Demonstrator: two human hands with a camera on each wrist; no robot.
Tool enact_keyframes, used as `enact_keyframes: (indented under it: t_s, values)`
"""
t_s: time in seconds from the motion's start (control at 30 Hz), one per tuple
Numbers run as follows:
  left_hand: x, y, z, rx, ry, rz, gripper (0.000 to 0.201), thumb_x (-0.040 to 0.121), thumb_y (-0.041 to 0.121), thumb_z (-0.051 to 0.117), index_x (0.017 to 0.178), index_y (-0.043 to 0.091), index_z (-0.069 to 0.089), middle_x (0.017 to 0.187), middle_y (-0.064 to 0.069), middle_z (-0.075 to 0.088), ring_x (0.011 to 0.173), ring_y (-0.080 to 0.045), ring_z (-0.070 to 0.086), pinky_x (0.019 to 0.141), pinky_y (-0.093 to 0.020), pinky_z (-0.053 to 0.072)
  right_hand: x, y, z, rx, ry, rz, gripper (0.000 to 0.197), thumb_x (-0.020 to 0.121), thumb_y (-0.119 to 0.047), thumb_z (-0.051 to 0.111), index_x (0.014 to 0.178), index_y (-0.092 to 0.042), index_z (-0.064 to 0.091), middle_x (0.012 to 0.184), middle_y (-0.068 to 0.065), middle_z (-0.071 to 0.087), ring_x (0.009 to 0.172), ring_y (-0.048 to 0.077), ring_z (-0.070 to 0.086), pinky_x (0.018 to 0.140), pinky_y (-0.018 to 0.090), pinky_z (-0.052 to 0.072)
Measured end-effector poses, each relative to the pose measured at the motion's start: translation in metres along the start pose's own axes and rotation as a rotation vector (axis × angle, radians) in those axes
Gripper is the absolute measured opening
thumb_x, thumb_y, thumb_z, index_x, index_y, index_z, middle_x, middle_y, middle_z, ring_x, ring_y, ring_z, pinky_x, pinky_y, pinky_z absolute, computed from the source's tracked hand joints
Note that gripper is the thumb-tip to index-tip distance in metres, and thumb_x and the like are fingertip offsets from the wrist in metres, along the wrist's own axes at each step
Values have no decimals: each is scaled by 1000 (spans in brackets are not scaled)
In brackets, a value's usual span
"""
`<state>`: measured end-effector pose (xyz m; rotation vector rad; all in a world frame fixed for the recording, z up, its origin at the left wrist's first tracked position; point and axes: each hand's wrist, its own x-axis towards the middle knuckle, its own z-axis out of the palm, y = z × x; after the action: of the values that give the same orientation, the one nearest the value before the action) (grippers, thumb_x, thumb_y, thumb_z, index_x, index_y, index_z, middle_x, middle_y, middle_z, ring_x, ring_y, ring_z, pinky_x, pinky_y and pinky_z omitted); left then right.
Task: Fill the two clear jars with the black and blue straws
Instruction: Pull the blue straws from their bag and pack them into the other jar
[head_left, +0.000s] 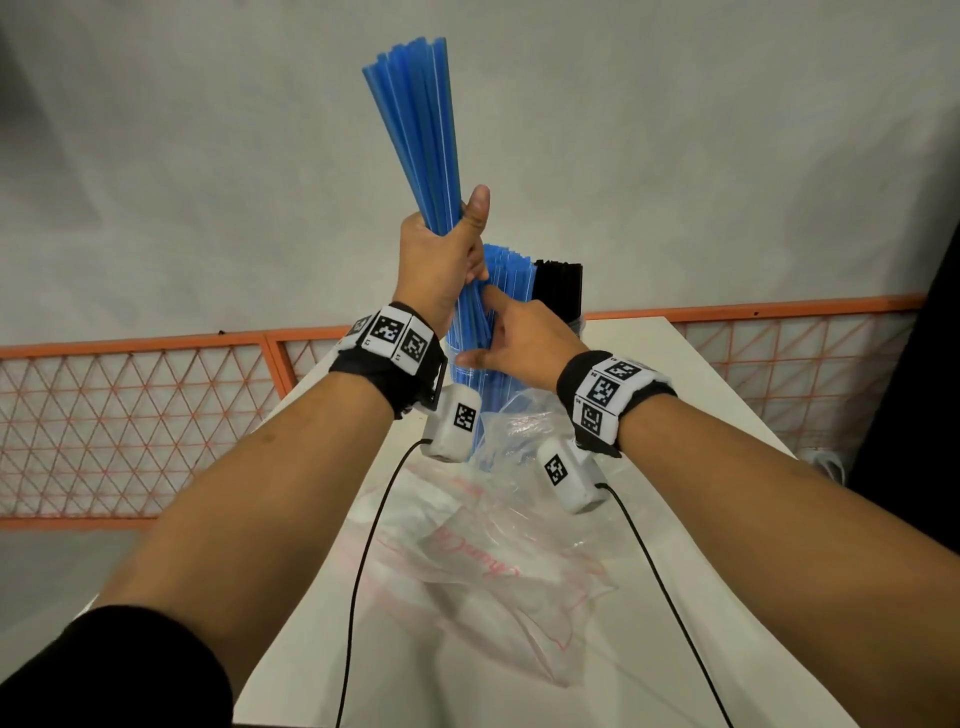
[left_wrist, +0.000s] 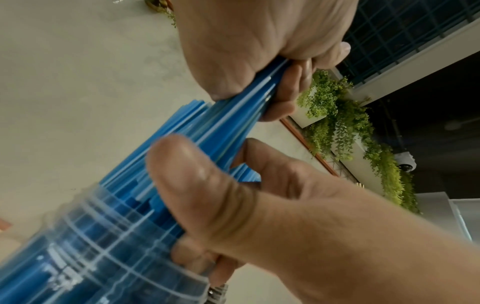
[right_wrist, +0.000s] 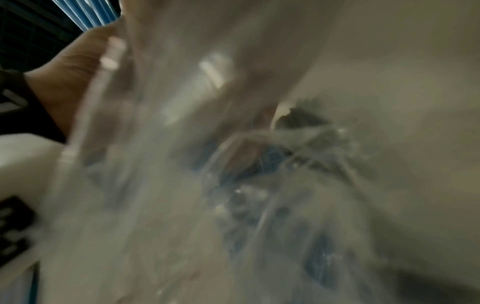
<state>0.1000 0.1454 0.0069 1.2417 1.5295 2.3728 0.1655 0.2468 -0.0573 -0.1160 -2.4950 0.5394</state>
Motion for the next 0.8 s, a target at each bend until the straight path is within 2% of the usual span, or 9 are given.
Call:
enact_keyframes:
  t_s: [0.13,0.23,0.3,0.43,0.57,0.67,0.73,0.8]
  values:
    - [0,-3,-1,-12,20,-13,37,86,42,71,81,17,45,47,4,38,41,-12,33,46,-27,39,3,4,7,18,40,-10,68,78,-52,72,132,-20,45,65,-16,50,59,6,56,51,16,38]
    - [0,-5,-1,-18,33,-24,37,87,43,70,82,16,44,47,4,38,41,-12,33,47,-28,40,5,5,13,6,89,-15,61,82,-52,69,128,-19,47,61,-14,48,53,2,50,48,16,33]
    - [0,-8,-2,-25,50,-39,37,88,41,69,85,16,42,46,5,39,41,-11,33,48,-28,41,6,6,16,-6,117,-15,54,85,-46,68,126,-17,49,60,-15,45,52,0,47,47,16,32]
    - [2,-11,-2,-22,61,-52,37,90,40,67,89,15,40,46,6,39,41,-11,34,50,-28,44,8,8,20,20,140,-6,41,85,-35,70,117,-17,53,63,-15,47,57,8,51,56,23,44]
    - [3,-12,-5,-21,42,-12,32,92,39,65,80,18,44,45,6,39,40,-12,35,49,-29,45,9,9,23,37,162,-6,32,84,-28,72,108,-16,56,62,-14,46,58,12,50,60,29,48]
    - [3,-13,-6,-35,35,0,33,92,38,65,74,19,45,45,5,39,40,-12,34,49,-28,44,10,10,23,32,160,-21,36,82,-29,75,109,-16,56,65,-11,52,62,15,56,63,32,53]
    - [4,-14,-6,-37,33,-1,34,91,39,66,73,19,45,45,5,38,40,-13,34,49,-28,43,10,9,22,24,164,-33,45,78,-38,78,112,-17,55,70,-11,55,64,13,59,61,26,51]
    - [4,-15,-5,-31,35,-4,35,90,40,67,74,19,44,45,6,39,40,-13,34,49,-28,42,11,8,23,8,184,-35,52,75,-47,78,112,-18,56,67,-15,50,59,8,52,56,19,43]
